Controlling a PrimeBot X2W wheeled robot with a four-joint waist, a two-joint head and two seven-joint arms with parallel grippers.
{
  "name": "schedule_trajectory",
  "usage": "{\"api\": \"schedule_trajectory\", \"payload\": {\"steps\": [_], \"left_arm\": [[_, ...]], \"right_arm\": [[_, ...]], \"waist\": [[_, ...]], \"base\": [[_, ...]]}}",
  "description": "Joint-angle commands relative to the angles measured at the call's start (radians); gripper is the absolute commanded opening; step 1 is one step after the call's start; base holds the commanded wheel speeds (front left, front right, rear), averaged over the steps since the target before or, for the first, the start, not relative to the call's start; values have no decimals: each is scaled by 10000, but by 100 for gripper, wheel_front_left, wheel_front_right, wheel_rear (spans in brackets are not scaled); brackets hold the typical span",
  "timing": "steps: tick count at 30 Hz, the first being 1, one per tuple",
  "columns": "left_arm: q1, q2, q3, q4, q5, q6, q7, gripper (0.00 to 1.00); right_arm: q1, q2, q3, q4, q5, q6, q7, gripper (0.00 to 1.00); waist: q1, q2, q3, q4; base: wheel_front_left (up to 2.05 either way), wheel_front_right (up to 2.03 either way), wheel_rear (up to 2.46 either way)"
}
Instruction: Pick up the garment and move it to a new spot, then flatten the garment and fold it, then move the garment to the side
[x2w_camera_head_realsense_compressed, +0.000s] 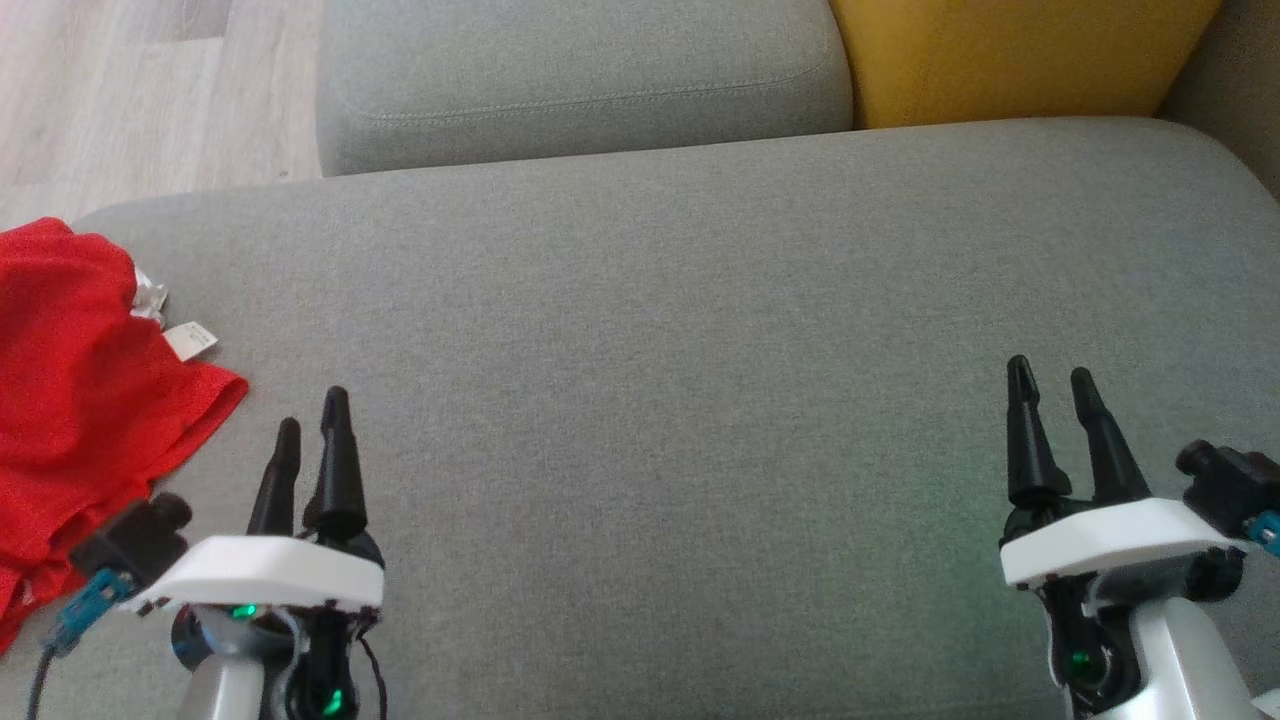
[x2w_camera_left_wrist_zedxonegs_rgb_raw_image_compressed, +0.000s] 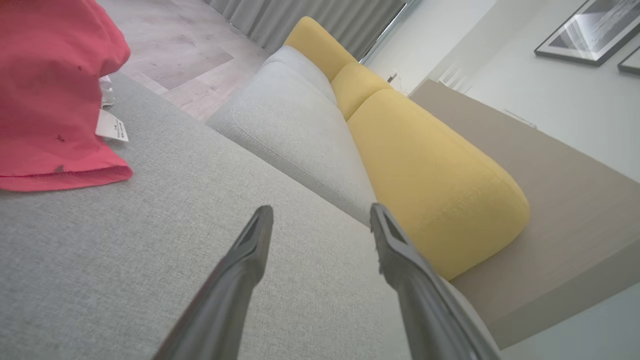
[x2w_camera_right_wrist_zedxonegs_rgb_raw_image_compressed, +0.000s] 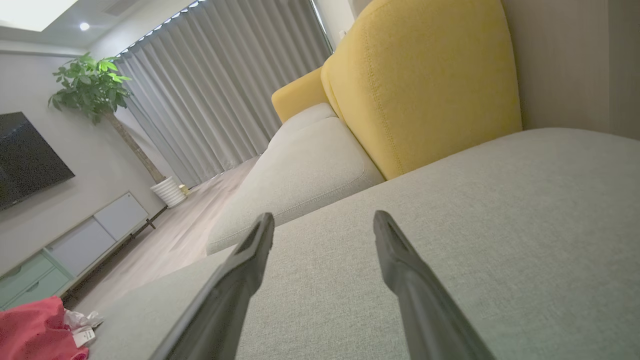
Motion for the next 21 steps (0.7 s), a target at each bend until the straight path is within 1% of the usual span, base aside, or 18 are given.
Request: {"api": "schedule_trajectory", "payload": {"steps": [1,11,15,20,21], "left_arm": [[-420,208,18,-481,488,100,-147,100],[-482,637,-689,-516,2034,802,-440,100],[-502,811,-998,-479,2493,971,-557,100],[-513,1000,-1343,-503,3154,1302,-703,100],[-513,1000,-1343,-503,3154,1302,-703,100]], "right_arm": [[-623,-177,182,-468,-512,46,-134,100],[-620,-146,345,-568,-2102,52,-281,100],[-602,-121,390,-569,-2773,54,-387,100],[-601,-96,498,-573,-3623,58,-542,100],[-601,-96,498,-573,-3623,58,-542,100]], "waist": [[0,0,-9,-11],[0,0,-65,-76],[0,0,-91,-90],[0,0,-122,-99],[0,0,-122,-99]], "base": [[0,0,0],[0,0,0],[0,0,0],[0,0,0],[0,0,0]]}}
